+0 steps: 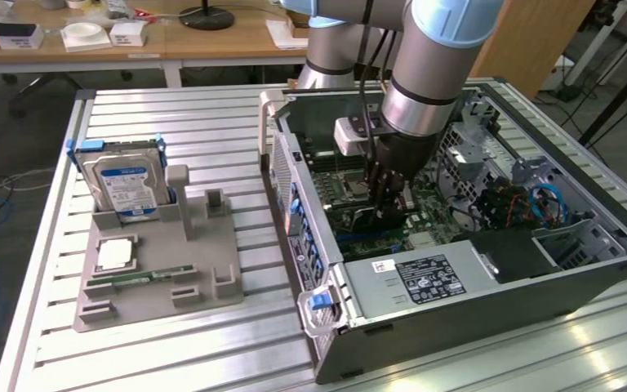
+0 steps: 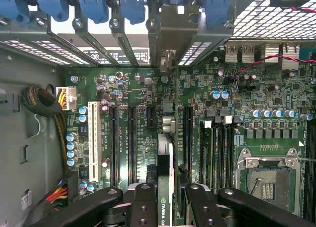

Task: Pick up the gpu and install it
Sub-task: 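Insert the gpu into the slot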

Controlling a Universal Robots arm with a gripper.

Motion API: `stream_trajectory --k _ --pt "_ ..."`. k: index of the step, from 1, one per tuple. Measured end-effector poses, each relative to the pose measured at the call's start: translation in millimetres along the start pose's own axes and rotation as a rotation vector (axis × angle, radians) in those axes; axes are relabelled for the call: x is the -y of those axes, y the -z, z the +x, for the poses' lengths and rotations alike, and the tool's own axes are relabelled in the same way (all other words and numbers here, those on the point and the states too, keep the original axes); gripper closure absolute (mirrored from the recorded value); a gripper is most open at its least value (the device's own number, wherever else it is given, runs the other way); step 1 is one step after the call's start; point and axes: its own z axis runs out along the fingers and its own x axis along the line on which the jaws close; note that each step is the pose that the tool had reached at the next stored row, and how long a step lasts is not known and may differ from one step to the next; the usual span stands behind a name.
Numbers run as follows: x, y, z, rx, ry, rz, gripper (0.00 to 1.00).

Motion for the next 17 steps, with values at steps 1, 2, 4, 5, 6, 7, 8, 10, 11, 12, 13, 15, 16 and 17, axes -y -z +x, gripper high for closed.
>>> stream_trajectory --k 1,2,4,5,6,7,8,10,11,12,13,15,16,17 --pt "0.0 0.0 0.0 0.0000 0.000 0.0000 0.74" --pt "0.0 0.0 -0.1 -0.0001 0.000 0.0000 0.74" --pt "0.0 -0.4 -2.4 0.0004 0.000 0.0006 0.74" --pt "-0.1 -0.1 -3.2 -0.0006 0.000 0.0002 0.74" --pt "0.0 0.0 -3.4 -0.0008 0.000 -0.0001 0.74" --pt "-0.1 0.1 -3.4 -0.0007 0.000 0.0000 0.74" --pt "-0.1 0.1 -3.4 -0.0008 0.000 0.0000 0.74" --pt "-0.1 0.0 -3.5 -0.0007 0.000 0.0001 0.74" --pt "-0.4 -0.1 -3.5 -0.0008 0.000 0.0001 0.74" --pt "-0.6 -0.3 -3.5 -0.0008 0.000 0.0001 0.74" --pt "-0.6 -0.7 -3.5 -0.0005 0.000 0.0001 0.74" --pt "-1.1 -1.3 -3.5 -0.0007 0.000 0.0001 0.74" --pt "-1.7 -1.5 -3.5 -0.0008 0.000 0.0002 0.74" --pt "-2.8 -1.7 -3.7 -0.0008 0.000 0.0004 0.74"
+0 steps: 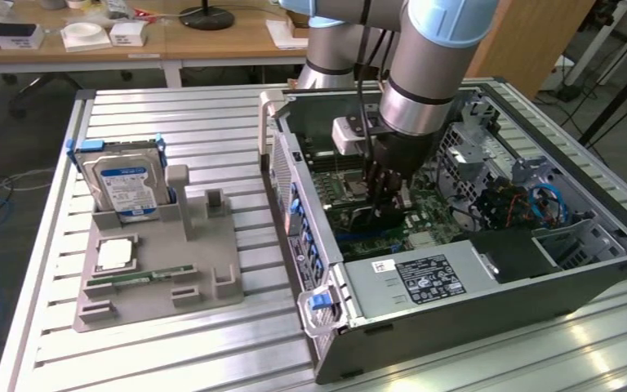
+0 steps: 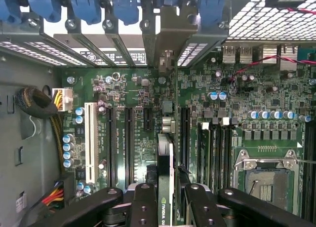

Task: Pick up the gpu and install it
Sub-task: 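Insert the gpu into the slot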

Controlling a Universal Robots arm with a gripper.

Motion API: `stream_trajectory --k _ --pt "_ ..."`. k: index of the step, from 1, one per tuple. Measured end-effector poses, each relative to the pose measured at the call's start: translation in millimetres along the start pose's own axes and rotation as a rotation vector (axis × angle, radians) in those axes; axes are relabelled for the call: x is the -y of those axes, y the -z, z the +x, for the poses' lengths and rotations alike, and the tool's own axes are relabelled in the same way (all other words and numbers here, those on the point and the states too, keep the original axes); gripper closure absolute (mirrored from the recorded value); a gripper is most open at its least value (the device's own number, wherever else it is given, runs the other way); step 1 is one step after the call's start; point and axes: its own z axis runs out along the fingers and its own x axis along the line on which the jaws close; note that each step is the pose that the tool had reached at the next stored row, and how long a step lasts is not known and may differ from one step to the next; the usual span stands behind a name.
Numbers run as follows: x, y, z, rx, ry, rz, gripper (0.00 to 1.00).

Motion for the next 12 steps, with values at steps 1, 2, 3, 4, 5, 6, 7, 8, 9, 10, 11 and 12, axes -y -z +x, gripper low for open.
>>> stream_trajectory --k 1,2,3,4,5,6,7,8,9,10,11,12 --pt "-1.3 -0.4 -0.2 0.0000 0.000 0.0001 0.74" --pt "-2.3 -0.7 -0.4 -0.0002 0.000 0.0001 0.74" --pt "-2.8 -1.0 -0.4 -0.0004 0.000 0.0000 0.74" --pt "-3.0 -1.1 -0.4 -0.0005 0.000 0.0000 0.74" --pt "-3.2 -1.3 -0.5 -0.0002 0.000 -0.0004 0.74" --pt "-3.2 -1.6 -0.5 -0.0002 0.000 -0.0004 0.74" --pt "-3.1 -1.9 -0.6 -0.0003 0.000 -0.0004 0.74" --pt "-3.1 -2.4 -0.6 0.0000 0.000 -0.0004 0.74" --pt "-3.2 -2.7 -0.6 0.0001 0.000 -0.0004 0.74" --pt "-3.2 -2.7 -0.5 0.0000 0.000 -0.0003 0.74" --pt "-3.2 -2.7 -0.5 0.0000 0.000 -0.0003 0.74" --pt "-3.1 -2.7 -0.5 0.0000 0.000 -0.0003 0.74"
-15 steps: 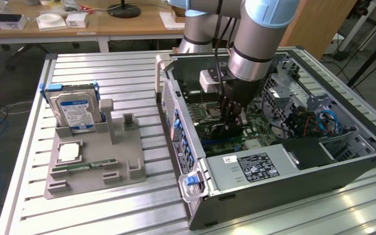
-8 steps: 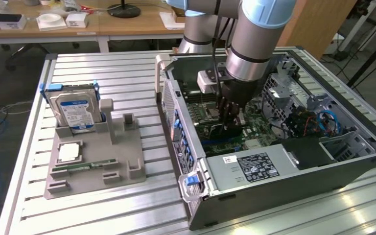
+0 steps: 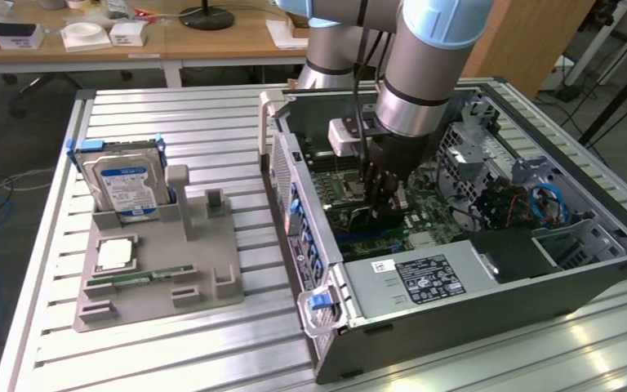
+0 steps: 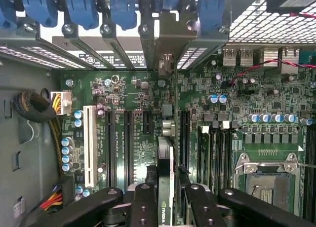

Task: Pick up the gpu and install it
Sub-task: 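Insert the gpu into the slot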

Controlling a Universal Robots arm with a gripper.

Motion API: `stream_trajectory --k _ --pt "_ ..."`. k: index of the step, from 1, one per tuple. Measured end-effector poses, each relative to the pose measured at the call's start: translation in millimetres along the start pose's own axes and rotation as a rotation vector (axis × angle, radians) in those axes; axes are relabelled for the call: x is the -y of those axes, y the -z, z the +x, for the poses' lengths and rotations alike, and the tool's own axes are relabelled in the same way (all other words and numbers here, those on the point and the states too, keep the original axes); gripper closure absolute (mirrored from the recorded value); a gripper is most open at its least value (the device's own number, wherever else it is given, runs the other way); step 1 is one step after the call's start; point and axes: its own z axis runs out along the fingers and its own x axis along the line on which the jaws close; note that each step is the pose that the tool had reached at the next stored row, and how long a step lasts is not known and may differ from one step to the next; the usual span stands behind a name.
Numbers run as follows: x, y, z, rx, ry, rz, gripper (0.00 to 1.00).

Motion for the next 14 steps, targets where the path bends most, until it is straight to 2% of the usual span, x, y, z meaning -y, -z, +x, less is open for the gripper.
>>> stream_trajectory --k 3,7,14 --pt "0.1 1.0 -0.3 0.0015 0.000 0.0007 0.74" --pt "0.1 4.8 -1.1 -0.0035 0.000 0.0003 0.74" --pt "0.0 5.1 -1.2 -0.0039 0.000 0.0003 0.74"
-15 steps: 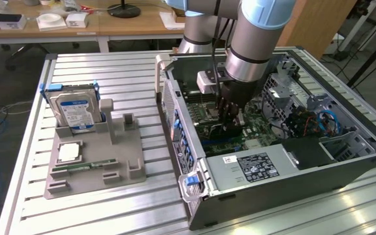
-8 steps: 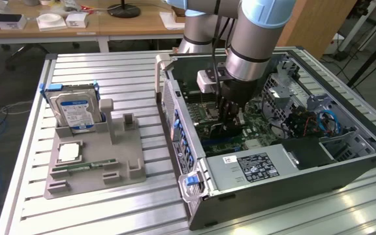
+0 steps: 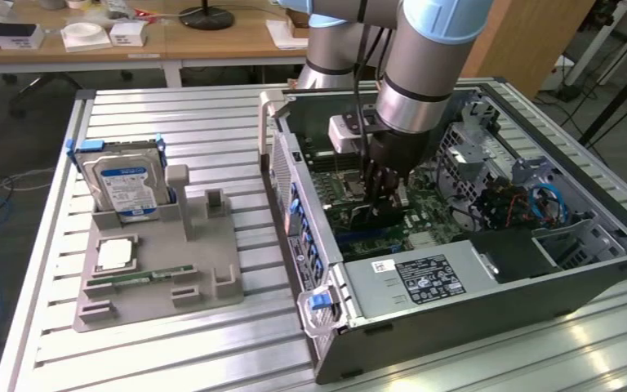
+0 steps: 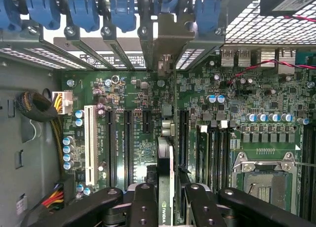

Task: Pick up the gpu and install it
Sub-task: 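Insert the gpu into the slot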

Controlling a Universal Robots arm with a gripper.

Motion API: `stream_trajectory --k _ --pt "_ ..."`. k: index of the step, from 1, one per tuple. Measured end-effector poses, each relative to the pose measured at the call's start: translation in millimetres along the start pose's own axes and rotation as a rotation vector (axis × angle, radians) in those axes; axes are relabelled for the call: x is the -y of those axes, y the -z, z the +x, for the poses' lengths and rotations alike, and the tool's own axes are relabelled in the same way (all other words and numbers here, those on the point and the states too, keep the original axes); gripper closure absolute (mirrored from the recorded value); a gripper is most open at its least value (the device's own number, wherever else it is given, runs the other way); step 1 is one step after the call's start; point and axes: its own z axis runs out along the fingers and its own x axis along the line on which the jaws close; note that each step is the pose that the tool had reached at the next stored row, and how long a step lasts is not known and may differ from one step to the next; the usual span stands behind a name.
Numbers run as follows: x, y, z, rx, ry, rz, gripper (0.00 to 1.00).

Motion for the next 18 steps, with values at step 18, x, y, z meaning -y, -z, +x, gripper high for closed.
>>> stream_trajectory --k 18 --pt "0.1 -2.0 2.4 -0.0005 0.000 -0.0001 0.74"
